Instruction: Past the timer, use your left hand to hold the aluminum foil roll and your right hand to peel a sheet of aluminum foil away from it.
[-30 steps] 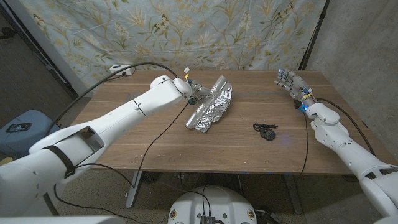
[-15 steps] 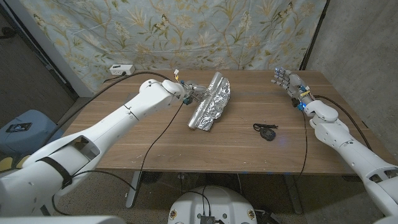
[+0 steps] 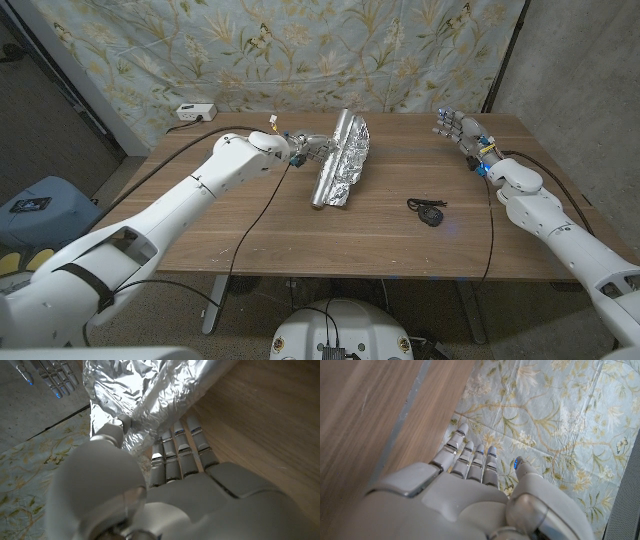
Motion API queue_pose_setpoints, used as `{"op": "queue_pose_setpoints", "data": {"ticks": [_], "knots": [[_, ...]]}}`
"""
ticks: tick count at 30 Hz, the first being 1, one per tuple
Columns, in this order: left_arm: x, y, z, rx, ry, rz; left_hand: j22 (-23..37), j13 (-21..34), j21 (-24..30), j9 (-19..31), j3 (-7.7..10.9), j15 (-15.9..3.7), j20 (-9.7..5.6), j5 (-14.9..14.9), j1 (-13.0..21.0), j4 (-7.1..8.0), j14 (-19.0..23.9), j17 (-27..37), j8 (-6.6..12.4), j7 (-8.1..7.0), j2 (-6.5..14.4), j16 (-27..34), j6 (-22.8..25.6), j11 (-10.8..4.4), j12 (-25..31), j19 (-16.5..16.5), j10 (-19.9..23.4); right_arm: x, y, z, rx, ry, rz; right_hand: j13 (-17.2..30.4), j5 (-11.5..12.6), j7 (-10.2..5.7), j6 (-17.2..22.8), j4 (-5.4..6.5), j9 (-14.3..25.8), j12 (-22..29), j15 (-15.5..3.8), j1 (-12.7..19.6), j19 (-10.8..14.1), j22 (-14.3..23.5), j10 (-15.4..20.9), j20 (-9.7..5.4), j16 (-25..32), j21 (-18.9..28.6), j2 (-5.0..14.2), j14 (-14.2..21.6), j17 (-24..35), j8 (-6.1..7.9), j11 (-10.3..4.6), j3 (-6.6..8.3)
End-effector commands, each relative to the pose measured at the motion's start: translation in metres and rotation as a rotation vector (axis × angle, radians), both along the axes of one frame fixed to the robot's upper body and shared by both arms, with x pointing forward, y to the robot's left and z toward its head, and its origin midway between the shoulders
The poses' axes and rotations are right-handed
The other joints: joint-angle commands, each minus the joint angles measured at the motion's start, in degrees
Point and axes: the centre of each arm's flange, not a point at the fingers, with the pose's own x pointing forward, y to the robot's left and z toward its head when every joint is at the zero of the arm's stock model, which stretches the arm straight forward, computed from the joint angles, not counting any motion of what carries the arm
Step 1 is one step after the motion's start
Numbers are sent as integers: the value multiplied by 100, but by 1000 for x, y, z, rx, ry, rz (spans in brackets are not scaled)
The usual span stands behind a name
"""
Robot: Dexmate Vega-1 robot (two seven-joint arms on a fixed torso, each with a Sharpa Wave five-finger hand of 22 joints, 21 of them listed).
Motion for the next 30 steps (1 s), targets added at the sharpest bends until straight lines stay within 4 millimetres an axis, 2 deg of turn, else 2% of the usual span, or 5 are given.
{"op": "queue_pose_setpoints", "data": {"ticks": [1, 30], "knots": [[2, 4, -5, -112, 25, -58, -2, 67, 22, 34, 63, -41, -12, 48, 27, 11, 68, 15, 21, 6, 90, -25, 60, -251, 89, 50, 253, -5, 3, -2, -13, 14, 0, 23, -9, 19, -24, -22, 26, 7, 16, -51, 1, 20, -29, 28, 48, -23, -22, 2, 14, 1, -20, 18], [15, 17, -33, -437, 126, -204, -16, 67, 55, 168, 148, -195, -60, 152, 98, -55, 293, 110, 128, -78, 122, -5, 366, -347, 237, 144, 417, -10, 25, -8, -71, 60, 23, 23, -9, 24, -32, -32, 26, 10, 16, -59, 25, 21, -28, 31, 50, -62, -14, -11, 17, 1, -20, 27]]}}
